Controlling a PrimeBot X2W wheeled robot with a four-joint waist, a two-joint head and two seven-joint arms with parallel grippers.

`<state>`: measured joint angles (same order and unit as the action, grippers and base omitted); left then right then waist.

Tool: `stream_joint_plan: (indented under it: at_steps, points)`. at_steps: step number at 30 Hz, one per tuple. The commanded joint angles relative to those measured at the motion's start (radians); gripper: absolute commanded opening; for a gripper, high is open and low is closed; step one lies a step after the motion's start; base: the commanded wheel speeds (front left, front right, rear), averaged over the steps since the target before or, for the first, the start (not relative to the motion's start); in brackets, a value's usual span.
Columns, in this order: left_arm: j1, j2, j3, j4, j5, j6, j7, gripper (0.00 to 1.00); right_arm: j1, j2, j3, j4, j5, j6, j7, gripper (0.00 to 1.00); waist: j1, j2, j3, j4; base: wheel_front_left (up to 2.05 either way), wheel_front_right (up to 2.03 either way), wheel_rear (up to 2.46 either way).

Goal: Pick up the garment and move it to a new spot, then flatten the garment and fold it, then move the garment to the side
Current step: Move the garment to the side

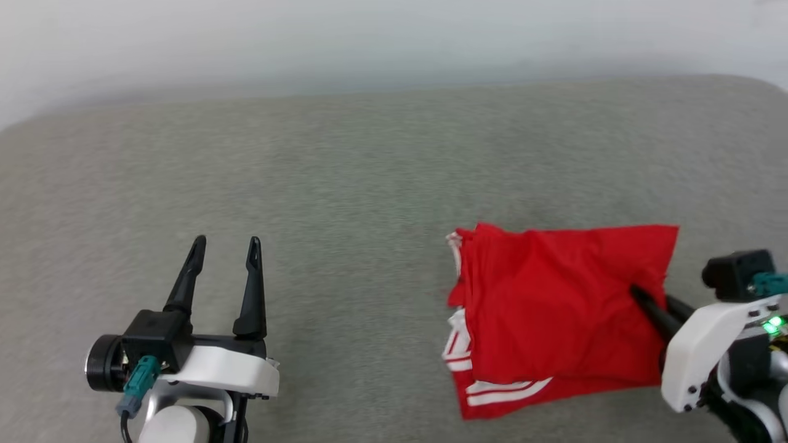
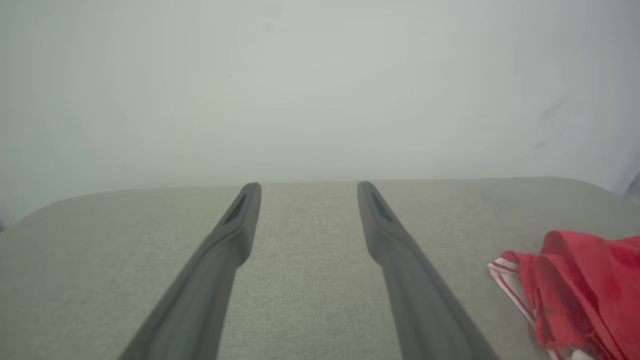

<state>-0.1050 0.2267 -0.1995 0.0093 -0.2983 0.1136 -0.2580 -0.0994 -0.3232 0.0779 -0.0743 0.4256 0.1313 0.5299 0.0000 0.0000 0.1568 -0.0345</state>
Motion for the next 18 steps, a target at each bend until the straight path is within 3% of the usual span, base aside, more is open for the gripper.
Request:
stream_joint_plan:
  at_steps: [1, 11, 18]
  points:
    - [-0.016, 0.007, -0.002, -0.011, 0.006, -0.003, 0.006, 1.0, -0.022, -0.016, -0.01, -0.01, -0.007, -0.001, 0.007, 0.0, 0.0, 0.0, 0.028, -0.11, 0.0, 0.0, 0.0]
    - [-0.091, 0.055, -0.03, -0.083, 0.042, -0.022, 0.061, 1.0, -0.152, -0.037, -0.06, 0.115, -0.009, -0.001, -0.044, 0.0, 0.0, 0.0, 0.159, -0.321, 0.0, 0.0, 0.0]
    - [-0.173, 0.087, -0.055, -0.15, 0.067, -0.047, 0.11, 1.0, -0.311, -0.057, -0.128, 0.289, -0.022, -0.001, -0.148, 0.0, 0.0, 0.0, 0.275, -0.334, 0.0, 0.0, 0.0]
